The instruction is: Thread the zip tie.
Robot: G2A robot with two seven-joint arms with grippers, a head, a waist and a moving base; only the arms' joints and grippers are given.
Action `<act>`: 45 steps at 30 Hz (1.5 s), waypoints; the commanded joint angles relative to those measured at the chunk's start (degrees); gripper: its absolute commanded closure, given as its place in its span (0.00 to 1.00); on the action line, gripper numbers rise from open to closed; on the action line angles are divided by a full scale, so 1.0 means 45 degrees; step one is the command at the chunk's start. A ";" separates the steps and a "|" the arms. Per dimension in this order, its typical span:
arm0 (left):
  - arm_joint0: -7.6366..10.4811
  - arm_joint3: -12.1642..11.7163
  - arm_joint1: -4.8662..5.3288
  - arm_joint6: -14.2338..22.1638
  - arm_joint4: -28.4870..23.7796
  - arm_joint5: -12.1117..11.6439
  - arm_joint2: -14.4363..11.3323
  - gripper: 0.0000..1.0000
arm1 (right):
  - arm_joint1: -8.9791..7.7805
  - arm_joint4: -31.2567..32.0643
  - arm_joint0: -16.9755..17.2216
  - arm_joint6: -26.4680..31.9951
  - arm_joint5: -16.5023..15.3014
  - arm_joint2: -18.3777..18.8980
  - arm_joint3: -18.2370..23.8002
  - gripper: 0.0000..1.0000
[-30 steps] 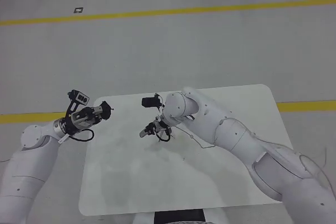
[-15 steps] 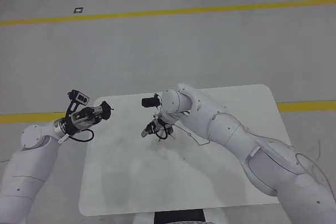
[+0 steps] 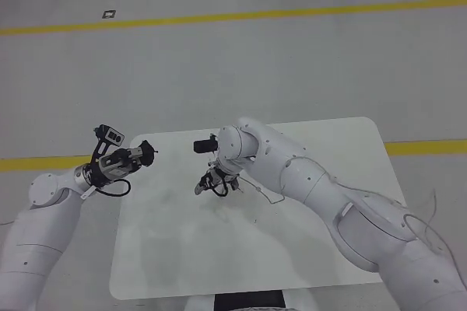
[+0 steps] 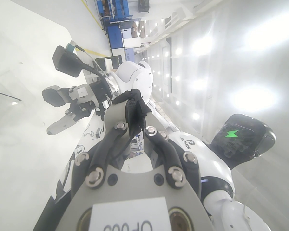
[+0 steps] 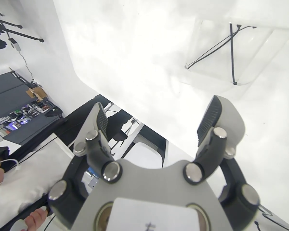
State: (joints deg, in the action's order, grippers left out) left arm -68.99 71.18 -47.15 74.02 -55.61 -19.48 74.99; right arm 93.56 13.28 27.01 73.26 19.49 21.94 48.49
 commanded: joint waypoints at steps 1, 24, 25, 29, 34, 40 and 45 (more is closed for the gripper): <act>0.0000 0.0000 0.0000 0.0000 0.0000 0.0000 0.0000 1.00 | 0.0162 0.0029 -0.0056 0.0149 -0.0002 -0.0074 -0.0221 0.00; 0.0000 0.0000 0.0000 0.0000 0.0000 0.0000 0.0000 1.00 | 0.1016 0.1228 -0.0376 0.0054 -0.0002 -0.0418 -0.1426 0.62; 0.0000 0.0000 0.0000 0.0000 0.0000 0.0000 0.0000 1.00 | 0.1080 0.1290 -0.0407 0.0049 -0.0002 -0.0430 -0.1560 0.68; 0.0000 0.0000 0.0000 0.0000 0.0000 0.0000 0.0000 1.00 | 0.1364 0.1399 -0.0485 -0.0018 -0.0002 -0.0411 -0.2129 0.82; 0.0000 0.0000 0.0000 0.0000 0.0000 0.0000 0.0000 1.00 | 0.1749 0.1562 -0.0391 -0.0196 -0.0002 -0.0428 -0.2880 0.89; 0.0000 0.0000 0.0000 0.0000 0.0000 0.0000 0.0000 1.00 | 0.2193 0.1797 -0.0315 -0.0612 -0.0002 -0.0353 -0.3787 0.93; 0.0000 0.0000 0.0000 0.0000 0.0000 0.0000 0.0000 1.00 | 0.2548 0.2077 -0.0347 -0.0874 -0.0002 -0.0278 -0.4500 0.94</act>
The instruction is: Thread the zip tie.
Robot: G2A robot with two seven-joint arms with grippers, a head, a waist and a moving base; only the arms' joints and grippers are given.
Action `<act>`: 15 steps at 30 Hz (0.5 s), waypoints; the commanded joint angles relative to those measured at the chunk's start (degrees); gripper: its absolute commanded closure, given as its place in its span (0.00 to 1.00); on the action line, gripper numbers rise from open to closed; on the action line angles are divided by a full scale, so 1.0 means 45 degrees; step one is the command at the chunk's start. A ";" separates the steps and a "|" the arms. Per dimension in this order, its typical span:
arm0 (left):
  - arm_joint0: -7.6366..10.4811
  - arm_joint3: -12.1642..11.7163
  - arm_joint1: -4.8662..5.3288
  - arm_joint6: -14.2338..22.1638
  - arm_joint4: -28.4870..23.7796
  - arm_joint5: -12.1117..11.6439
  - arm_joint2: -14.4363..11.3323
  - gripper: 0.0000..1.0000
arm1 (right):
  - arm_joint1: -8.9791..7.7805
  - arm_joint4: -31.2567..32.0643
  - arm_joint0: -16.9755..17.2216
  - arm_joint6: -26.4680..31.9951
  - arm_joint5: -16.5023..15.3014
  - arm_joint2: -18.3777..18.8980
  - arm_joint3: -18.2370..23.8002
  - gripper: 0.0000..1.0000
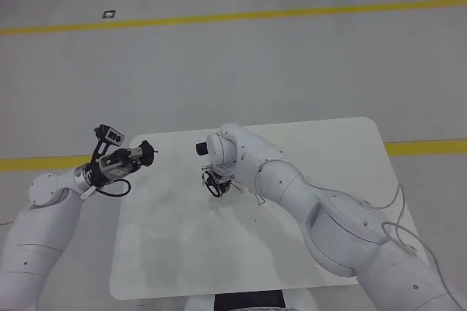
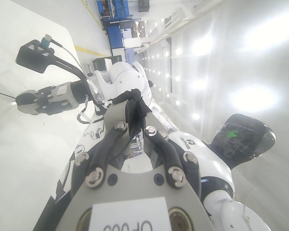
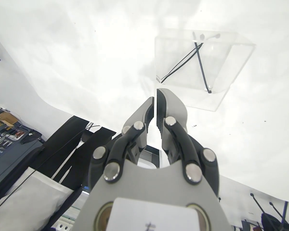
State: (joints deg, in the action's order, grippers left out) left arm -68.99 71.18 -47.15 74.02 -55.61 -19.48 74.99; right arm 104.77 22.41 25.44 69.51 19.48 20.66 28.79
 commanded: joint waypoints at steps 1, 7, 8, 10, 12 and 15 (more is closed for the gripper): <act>0.0000 0.0000 0.0000 0.0000 0.0000 0.0000 0.0000 1.00 | 0.0158 0.0202 0.0029 -0.0143 0.0000 -0.0025 -0.0301 0.94; 0.0000 0.0000 0.0000 0.0000 0.0000 0.0000 0.0000 1.00 | 0.0639 0.0551 0.0208 -0.0552 0.0000 -0.0009 -0.1191 0.96; 0.0000 0.0000 0.0000 0.0000 0.0000 0.0000 0.0000 1.00 | 0.0732 0.0612 0.0257 -0.0562 0.0000 -0.0011 -0.1390 0.96; 0.0000 0.0000 0.0000 0.0000 0.0000 0.0000 0.0000 1.00 | 0.0866 0.0712 0.0280 -0.0595 0.0000 -0.0009 -0.1648 0.97; 0.0000 0.0000 0.0000 0.0000 0.0000 0.0000 0.0000 1.00 | 0.1010 0.0771 0.0300 -0.0603 0.0000 0.0019 -0.1894 0.98; 0.0000 0.0000 0.0000 0.0000 0.0000 0.0000 0.0000 1.00 | 0.1189 0.0894 0.0288 -0.0512 0.0000 0.0039 -0.2223 0.99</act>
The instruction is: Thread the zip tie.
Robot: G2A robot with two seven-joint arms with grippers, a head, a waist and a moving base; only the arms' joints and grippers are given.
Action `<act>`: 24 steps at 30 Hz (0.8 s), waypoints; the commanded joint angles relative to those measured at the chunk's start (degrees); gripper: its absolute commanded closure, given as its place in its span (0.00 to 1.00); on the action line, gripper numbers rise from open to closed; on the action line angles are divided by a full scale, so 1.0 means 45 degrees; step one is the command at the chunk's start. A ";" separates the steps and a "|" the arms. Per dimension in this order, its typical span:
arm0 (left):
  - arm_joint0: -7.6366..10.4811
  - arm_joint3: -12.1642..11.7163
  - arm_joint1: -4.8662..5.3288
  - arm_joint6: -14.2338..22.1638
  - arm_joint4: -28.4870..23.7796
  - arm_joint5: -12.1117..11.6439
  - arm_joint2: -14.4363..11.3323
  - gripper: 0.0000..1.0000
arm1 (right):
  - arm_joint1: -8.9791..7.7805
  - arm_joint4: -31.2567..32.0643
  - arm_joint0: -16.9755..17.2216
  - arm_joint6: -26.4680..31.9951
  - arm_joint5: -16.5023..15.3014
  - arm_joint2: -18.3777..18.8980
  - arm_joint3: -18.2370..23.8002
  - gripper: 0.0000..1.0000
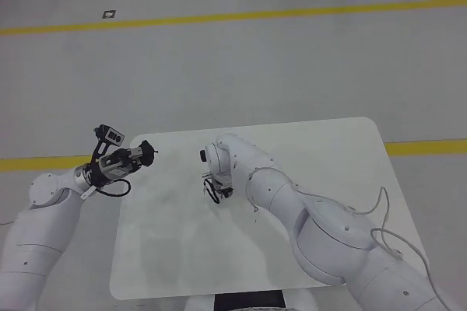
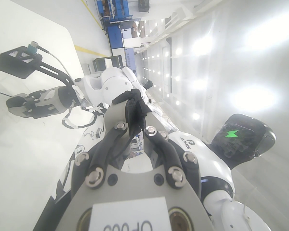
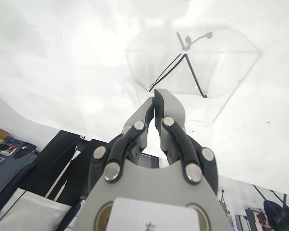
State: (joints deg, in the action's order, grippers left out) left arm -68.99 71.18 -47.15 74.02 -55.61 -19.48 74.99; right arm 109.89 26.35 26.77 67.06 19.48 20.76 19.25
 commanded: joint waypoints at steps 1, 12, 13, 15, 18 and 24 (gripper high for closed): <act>0.0000 0.0000 0.0000 0.0000 0.0000 0.0000 0.0000 1.00 | 0.0095 0.0037 -0.0025 0.0047 0.0000 0.0035 -0.0187 0.98; 0.0000 0.0000 0.0000 0.0000 0.0000 0.0000 0.0000 1.00 | 0.0513 0.0193 -0.0196 -0.0477 0.0000 0.0339 -0.0747 0.93; 0.0000 0.0000 0.0000 0.0000 0.0000 0.0000 0.0000 1.00 | 0.0545 0.0166 -0.0183 -0.0670 0.0000 0.0392 -0.0818 0.92; 0.0000 0.0000 0.0000 0.0000 0.0000 0.0000 0.0000 1.00 | 0.0633 0.0221 -0.0150 -0.0990 0.0000 0.0452 -0.1066 0.90; 0.0000 0.0000 0.0000 0.0000 0.0000 0.0000 0.0000 1.00 | 0.0793 0.0319 -0.0106 -0.1276 0.0000 0.0522 -0.1462 0.84; 0.0000 0.0000 0.0000 0.0000 0.0000 0.0000 0.0000 1.00 | 0.0972 0.0517 -0.0008 -0.1521 0.0000 0.0627 -0.1840 0.85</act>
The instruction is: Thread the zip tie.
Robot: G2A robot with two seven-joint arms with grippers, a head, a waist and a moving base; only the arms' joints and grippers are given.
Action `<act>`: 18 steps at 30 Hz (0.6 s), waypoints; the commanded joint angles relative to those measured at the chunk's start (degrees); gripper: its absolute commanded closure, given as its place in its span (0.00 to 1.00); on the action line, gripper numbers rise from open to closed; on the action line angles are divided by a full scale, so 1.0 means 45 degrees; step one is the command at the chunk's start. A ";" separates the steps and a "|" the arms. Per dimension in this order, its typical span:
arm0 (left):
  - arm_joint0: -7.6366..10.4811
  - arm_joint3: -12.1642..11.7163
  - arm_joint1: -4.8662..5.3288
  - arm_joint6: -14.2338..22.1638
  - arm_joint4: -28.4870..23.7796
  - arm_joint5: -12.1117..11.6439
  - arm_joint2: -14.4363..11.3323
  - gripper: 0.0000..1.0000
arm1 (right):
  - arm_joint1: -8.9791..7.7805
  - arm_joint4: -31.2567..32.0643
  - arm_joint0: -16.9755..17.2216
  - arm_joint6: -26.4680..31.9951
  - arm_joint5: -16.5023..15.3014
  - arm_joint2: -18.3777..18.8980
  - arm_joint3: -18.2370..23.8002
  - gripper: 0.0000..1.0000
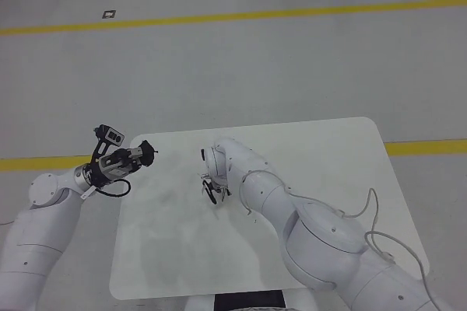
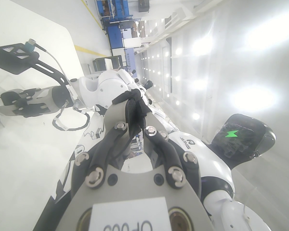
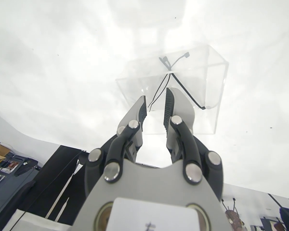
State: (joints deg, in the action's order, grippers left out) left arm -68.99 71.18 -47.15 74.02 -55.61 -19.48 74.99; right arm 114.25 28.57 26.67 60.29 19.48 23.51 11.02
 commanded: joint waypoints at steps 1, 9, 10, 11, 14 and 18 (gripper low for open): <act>0.0000 0.0000 0.0000 0.0000 0.0000 0.0000 0.0000 1.00 | 0.0008 0.0046 0.0030 -0.0029 0.0000 0.0035 -0.0025 0.86; 0.0000 0.0000 0.0000 0.0000 0.0000 0.0000 0.0000 1.00 | 0.0030 0.0400 0.0133 -0.0230 0.0000 0.0145 -0.0214 0.89; 0.0000 0.0000 0.0000 0.0000 0.0000 0.0000 0.0000 1.00 | 0.0039 0.0448 0.0162 -0.0242 0.0000 0.0166 -0.0219 0.88; 0.0000 0.0000 0.0000 0.0000 0.0000 0.0000 0.0000 1.00 | 0.0042 0.0475 0.0180 -0.0246 0.0000 0.0188 -0.0216 0.88; 0.0000 0.0000 0.0000 0.0000 0.0000 0.0000 0.0000 1.00 | 0.0046 0.0579 0.0251 -0.0252 0.0000 0.0253 -0.0200 0.87; 0.0000 0.0000 0.0000 0.0000 0.0000 0.0000 0.0000 1.00 | 0.0049 0.0683 0.0314 -0.0236 0.0000 0.0359 -0.0098 0.86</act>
State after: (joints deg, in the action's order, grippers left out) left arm -68.99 71.18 -47.15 74.02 -55.61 -19.48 74.99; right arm 114.48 31.58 28.04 59.21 19.48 25.00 10.47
